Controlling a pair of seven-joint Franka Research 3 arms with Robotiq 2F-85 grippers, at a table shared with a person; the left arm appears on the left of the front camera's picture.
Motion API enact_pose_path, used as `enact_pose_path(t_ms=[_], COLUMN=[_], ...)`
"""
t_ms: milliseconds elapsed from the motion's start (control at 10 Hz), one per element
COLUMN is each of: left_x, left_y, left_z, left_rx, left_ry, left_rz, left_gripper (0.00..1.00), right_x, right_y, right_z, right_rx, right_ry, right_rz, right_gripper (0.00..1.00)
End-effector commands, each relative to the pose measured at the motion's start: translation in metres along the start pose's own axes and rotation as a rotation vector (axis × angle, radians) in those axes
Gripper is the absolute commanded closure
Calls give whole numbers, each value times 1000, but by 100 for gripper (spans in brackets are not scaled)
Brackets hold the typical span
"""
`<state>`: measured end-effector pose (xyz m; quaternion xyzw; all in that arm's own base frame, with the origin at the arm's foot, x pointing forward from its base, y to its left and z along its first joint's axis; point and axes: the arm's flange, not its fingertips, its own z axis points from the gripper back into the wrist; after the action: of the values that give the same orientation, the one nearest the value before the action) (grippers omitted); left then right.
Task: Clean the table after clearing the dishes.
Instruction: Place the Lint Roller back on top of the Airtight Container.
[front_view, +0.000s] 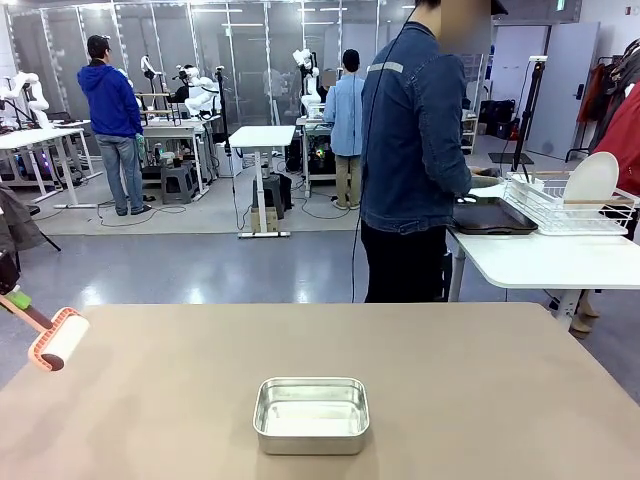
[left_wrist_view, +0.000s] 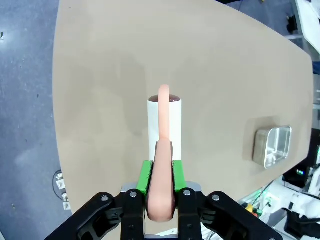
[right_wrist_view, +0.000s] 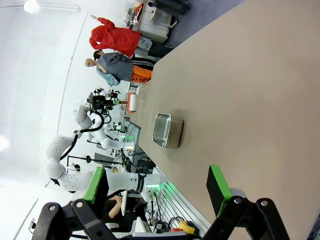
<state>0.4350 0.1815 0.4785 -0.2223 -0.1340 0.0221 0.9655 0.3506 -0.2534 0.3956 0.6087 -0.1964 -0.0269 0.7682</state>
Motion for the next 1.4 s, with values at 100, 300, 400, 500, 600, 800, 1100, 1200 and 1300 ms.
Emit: enact_pose_path(t_ms=[100, 300, 400, 500, 600, 800, 1100, 1200, 1300], left_x=[7, -1, -9, -23, -39, -80, -132, -134, -133], left_y=[-74, -155, -199, -253, -294, -354, -423, -442, -460], left_z=[28, 30, 23, 8, -5, -29, -47, -58, -70], left_rx=[154, 153, 121, 200, 200, 169, 101, 97, 116], left_ry=[46, 99, 151, 260, 314, 372, 389, 398, 370], left_rz=[-451, -716, -846, -1011, -1146, -1296, -1601, -1626, -1671], left_gripper=[79, 79, 79, 79, 79, 79, 79, 79, 79], right_x=[-1, -1, -1, -1, -1, -1, -1, -1, -1], right_y=[2, 2, 2, 2, 2, 2, 2, 2, 2], right_z=[0, 0, 0, 0, 0, 0, 0, 0, 0], right_rx=[-1, -1, -1, -1, -1, -1, -1, -1, -1], right_ry=[1, 1, 1, 1, 1, 1, 1, 1, 1], right_rz=[11, 11, 11, 11, 11, 11, 11, 11, 11], right_gripper=[0, 0, 0, 0, 0, 0, 0, 0, 0])
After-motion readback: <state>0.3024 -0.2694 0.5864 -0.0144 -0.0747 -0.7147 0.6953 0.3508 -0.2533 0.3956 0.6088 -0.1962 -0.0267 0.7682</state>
